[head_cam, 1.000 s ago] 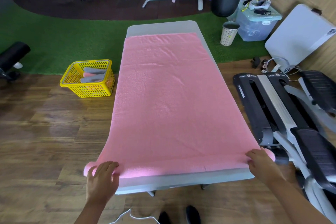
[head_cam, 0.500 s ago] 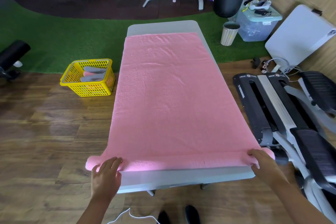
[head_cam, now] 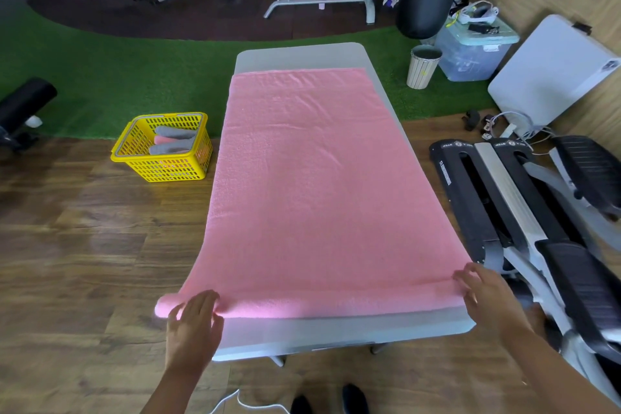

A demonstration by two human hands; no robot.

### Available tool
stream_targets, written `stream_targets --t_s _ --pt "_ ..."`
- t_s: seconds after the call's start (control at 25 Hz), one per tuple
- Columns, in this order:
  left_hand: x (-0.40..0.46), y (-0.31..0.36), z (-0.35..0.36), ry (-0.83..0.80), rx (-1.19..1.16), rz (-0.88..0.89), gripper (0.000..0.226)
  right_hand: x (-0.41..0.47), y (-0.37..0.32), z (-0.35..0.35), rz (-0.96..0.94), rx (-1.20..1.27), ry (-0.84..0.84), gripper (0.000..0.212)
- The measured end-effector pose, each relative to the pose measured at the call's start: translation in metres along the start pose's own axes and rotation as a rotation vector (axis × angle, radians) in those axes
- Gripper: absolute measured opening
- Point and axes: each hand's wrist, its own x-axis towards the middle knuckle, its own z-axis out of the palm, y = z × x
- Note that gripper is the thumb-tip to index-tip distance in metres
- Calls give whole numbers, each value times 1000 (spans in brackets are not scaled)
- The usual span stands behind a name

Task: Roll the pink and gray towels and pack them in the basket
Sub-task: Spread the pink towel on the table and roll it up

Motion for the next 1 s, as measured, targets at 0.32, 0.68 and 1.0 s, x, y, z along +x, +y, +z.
stream_targets --t_s 0.32,0.68,1.0 --pt "-3 -5 5 -97 -14 16 43 -13 -4 11 149 143 -142 54" --pt "6 -9 -6 45 84 106 24 -10 -7 -1 14 -38 -91 46" --pt "-4 -14 3 47 44 44 35 -1 -5 11 176 184 -71 37"
